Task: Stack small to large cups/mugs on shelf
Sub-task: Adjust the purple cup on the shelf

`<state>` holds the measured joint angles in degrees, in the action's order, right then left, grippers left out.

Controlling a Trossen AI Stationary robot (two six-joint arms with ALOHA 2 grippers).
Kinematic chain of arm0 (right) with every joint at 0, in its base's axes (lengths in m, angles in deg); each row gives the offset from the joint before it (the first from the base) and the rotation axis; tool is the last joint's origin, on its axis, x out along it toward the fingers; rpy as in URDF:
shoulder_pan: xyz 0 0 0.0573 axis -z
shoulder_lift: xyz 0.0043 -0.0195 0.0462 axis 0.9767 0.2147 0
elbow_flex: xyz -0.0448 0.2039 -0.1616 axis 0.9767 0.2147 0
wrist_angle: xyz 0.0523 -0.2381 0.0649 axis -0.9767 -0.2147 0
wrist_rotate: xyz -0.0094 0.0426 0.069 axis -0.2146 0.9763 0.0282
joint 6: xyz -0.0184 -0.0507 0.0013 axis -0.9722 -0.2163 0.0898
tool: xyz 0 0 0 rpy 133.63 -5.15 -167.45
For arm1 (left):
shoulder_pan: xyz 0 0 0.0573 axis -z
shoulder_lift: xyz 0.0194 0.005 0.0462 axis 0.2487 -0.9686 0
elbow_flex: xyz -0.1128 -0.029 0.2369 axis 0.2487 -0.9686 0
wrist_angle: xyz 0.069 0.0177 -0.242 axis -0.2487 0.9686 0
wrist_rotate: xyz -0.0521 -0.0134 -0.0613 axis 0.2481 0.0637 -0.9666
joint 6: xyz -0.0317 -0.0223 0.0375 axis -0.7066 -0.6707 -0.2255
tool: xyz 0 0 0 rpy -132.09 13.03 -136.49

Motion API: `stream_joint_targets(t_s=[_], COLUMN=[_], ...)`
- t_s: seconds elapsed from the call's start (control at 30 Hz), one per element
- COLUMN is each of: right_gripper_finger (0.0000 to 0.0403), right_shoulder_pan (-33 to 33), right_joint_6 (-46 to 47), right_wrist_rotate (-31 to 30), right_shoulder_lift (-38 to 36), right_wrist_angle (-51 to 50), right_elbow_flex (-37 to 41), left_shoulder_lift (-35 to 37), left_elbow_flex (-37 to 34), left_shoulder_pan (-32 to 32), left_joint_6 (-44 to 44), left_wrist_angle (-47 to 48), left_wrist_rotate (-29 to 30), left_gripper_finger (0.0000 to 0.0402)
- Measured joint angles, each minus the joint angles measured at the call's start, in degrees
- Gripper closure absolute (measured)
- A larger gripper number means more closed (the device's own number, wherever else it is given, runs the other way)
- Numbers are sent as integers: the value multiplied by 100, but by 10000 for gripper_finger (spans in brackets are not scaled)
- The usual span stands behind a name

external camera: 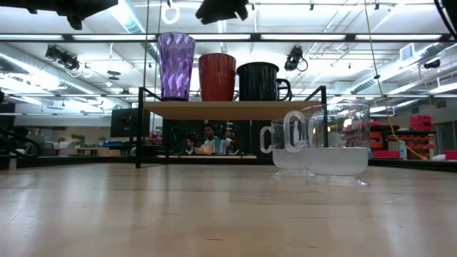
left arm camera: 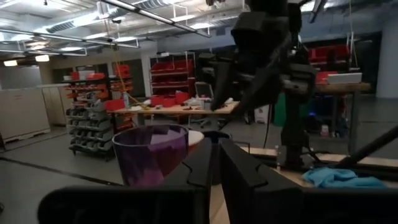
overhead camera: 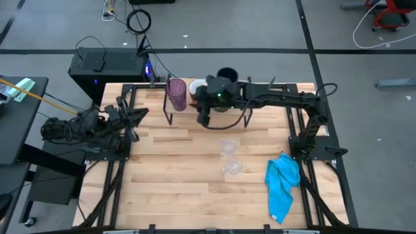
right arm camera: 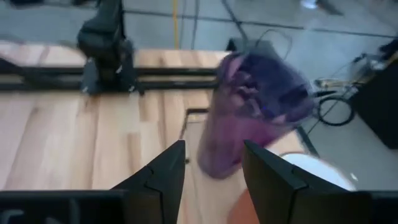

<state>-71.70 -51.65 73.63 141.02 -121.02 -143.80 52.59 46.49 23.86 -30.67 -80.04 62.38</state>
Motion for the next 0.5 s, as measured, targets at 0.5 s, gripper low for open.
stream_joint_targets(t_s=[0.5], right_gripper_finger=[241], right_shoulder_pan=[677], right_joint_6=[-435], right_wrist_rotate=[81], right_shoulder_lift=[116], right_wrist_angle=[342], right_elbow_flex=[-11], left_shoulder_lift=[-255], left_elbow_flex=[1], left_shoulder_pan=[-25], left_joint_6=[88], left_wrist_angle=[-64], left_wrist_rotate=[912], left_gripper_finger=[363])
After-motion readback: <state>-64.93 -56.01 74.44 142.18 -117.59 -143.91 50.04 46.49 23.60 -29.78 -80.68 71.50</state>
